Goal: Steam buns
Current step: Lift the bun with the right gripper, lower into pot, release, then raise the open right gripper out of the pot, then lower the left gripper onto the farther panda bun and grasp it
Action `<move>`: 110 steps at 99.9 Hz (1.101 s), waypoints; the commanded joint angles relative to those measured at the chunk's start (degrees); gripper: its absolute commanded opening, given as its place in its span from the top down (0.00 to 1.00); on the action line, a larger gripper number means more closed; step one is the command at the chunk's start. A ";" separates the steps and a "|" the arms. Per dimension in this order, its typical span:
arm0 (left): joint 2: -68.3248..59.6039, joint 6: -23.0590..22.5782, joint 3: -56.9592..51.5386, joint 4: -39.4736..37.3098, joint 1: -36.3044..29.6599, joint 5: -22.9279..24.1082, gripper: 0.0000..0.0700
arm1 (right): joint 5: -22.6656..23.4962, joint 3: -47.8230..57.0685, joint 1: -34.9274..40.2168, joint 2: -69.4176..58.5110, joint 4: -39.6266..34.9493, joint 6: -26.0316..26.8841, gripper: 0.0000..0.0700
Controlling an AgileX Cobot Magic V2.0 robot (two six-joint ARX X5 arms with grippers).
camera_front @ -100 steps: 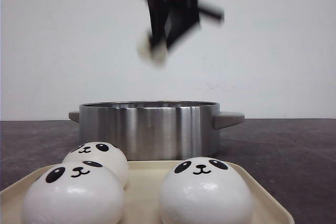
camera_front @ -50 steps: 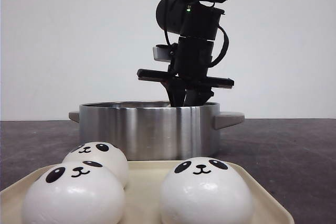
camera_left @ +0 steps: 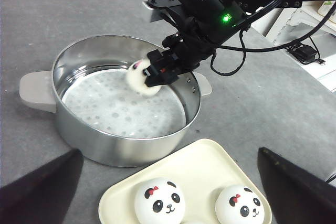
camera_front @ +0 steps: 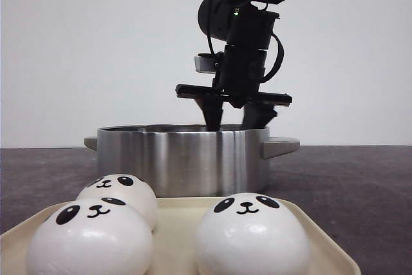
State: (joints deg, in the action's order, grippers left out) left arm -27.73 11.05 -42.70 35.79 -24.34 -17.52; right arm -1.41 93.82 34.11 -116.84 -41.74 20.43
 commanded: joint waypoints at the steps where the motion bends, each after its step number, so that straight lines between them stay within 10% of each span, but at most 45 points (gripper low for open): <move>1: -0.22 -0.98 -0.96 -0.42 -0.50 0.13 0.03 | -0.04 1.44 0.50 -1.70 -0.04 0.59 0.38; 40: -0.48 -0.39 -0.96 6.10 -0.50 0.17 0.04 | -0.11 6.56 0.70 2.10 -4.13 0.33 0.38; 54: -3.82 3.28 -0.96 10.71 -0.50 2.25 0.09 | -0.28 7.61 2.97 10.62 -4.07 -0.61 1.00; 78: -15.32 6.86 -0.96 12.44 -2.58 -3.23 0.09 | -9.94 7.61 13.75 30.69 -1.07 -9.49 0.99; 110: -31.82 12.31 -0.98 4.02 -11.13 1.27 0.09 | -23.37 7.61 30.01 47.60 -7.28 -9.86 0.99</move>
State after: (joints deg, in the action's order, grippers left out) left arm -56.95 20.64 -42.72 41.67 -34.26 -16.67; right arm -22.68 100.49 61.58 -69.78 -48.12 10.72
